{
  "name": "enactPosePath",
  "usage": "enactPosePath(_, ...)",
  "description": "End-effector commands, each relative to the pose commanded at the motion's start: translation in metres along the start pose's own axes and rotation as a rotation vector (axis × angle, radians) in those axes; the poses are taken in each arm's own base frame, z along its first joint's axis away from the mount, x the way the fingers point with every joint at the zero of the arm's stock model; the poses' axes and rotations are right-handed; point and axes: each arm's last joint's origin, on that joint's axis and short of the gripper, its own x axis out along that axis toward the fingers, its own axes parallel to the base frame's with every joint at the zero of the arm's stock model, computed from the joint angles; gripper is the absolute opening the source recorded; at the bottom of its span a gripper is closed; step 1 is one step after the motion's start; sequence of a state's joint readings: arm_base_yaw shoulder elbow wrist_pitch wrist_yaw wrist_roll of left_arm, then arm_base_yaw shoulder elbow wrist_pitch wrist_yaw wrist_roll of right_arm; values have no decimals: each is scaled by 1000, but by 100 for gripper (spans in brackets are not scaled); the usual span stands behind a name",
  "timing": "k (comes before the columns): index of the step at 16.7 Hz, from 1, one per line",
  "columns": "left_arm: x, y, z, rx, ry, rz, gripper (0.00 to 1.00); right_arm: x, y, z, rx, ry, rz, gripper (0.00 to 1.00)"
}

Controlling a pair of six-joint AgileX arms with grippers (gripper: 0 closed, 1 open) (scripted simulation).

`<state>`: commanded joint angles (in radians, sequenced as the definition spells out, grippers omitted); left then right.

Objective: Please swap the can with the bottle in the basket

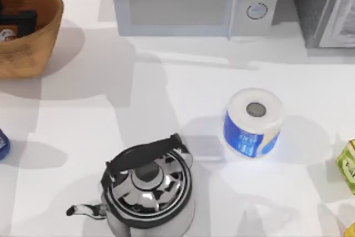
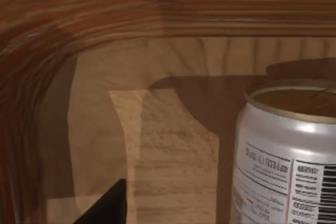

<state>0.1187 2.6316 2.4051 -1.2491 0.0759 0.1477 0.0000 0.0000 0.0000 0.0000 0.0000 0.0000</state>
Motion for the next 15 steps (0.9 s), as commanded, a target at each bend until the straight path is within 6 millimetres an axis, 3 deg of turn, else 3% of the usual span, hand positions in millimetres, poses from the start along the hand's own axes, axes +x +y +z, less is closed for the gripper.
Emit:
enactPosePath(11, 0, 0, 0, 0, 0, 0, 2, 0, 0, 0, 0, 0, 0, 100)
enactPosePath(15, 0, 0, 0, 0, 0, 0, 0, 0, 0, 0, 0, 0, 0, 100)
